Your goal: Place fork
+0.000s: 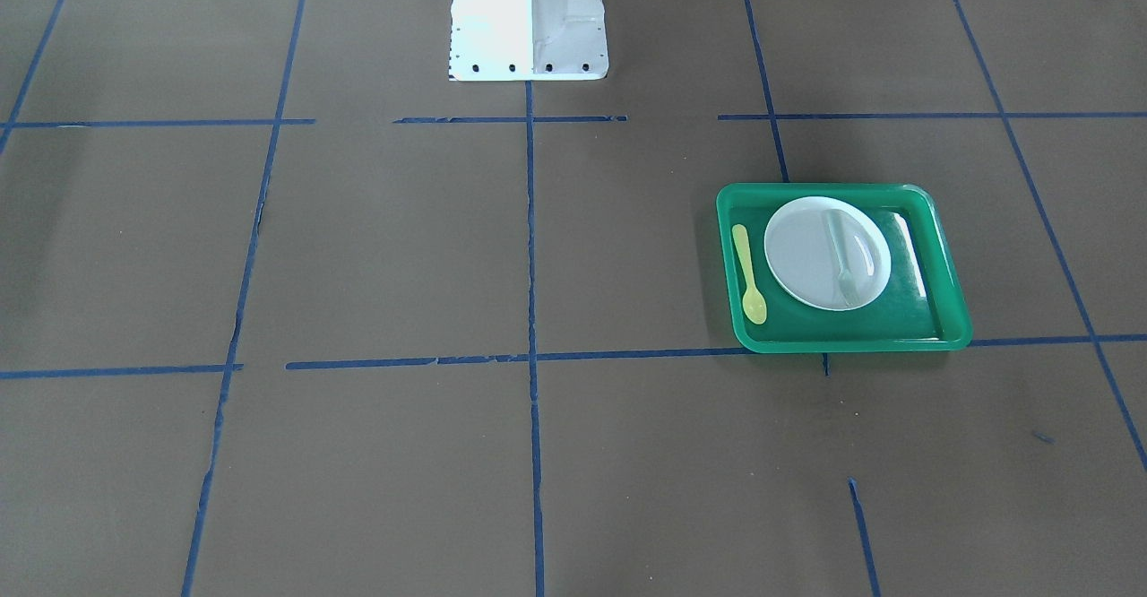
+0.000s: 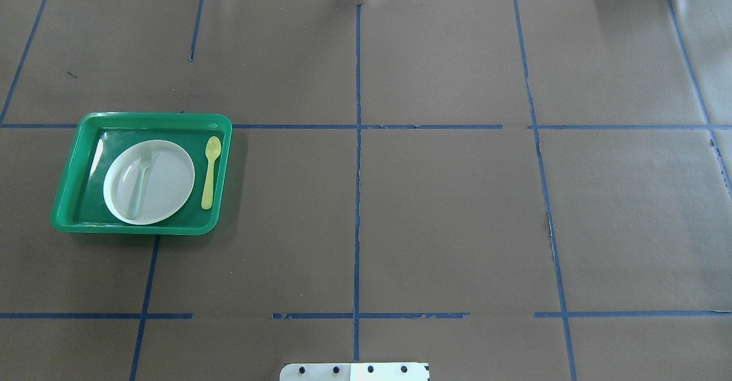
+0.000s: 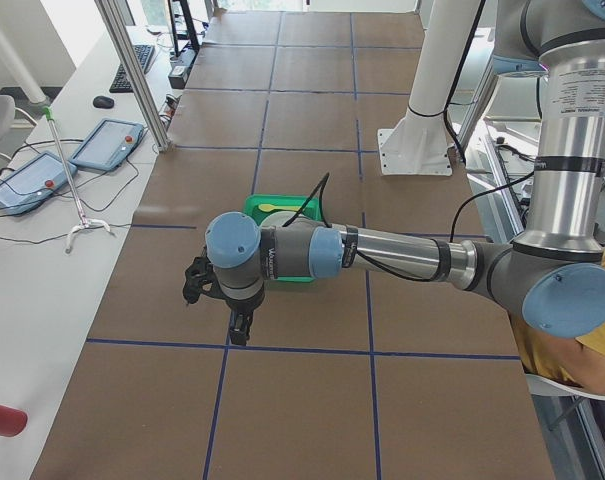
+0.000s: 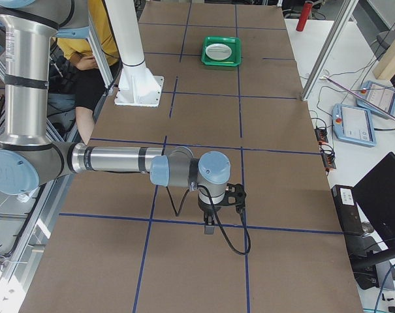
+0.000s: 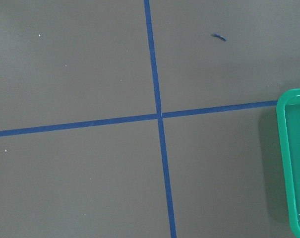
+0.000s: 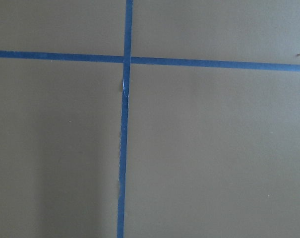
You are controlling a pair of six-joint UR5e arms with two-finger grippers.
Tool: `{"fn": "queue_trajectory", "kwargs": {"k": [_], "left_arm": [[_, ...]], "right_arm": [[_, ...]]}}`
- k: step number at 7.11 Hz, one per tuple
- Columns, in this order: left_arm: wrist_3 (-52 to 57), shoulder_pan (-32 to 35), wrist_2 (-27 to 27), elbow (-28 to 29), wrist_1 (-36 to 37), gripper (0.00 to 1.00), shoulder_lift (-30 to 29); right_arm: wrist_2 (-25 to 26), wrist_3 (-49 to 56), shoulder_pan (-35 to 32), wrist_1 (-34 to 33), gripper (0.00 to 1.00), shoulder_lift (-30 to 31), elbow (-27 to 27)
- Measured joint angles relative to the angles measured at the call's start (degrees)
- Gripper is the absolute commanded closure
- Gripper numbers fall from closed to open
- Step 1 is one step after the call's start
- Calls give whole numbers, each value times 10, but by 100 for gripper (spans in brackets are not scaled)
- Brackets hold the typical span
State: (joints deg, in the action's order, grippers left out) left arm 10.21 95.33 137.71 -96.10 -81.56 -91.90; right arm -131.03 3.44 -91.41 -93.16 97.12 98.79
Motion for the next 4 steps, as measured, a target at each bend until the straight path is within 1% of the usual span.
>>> {"fn": "queue_trajectory", "kwargs": {"k": [2,3,4], "left_arm": [[-3,0,0,14,-15,0,13],[-4,-13,1,16,-41,0,18],[-19,-55,2,16,-70,0,19]], "right_arm": [[0,0,0,0,0,0,0],[0,0,0,0,0,0,0],[1,0,0,0,0,0,0]]}}
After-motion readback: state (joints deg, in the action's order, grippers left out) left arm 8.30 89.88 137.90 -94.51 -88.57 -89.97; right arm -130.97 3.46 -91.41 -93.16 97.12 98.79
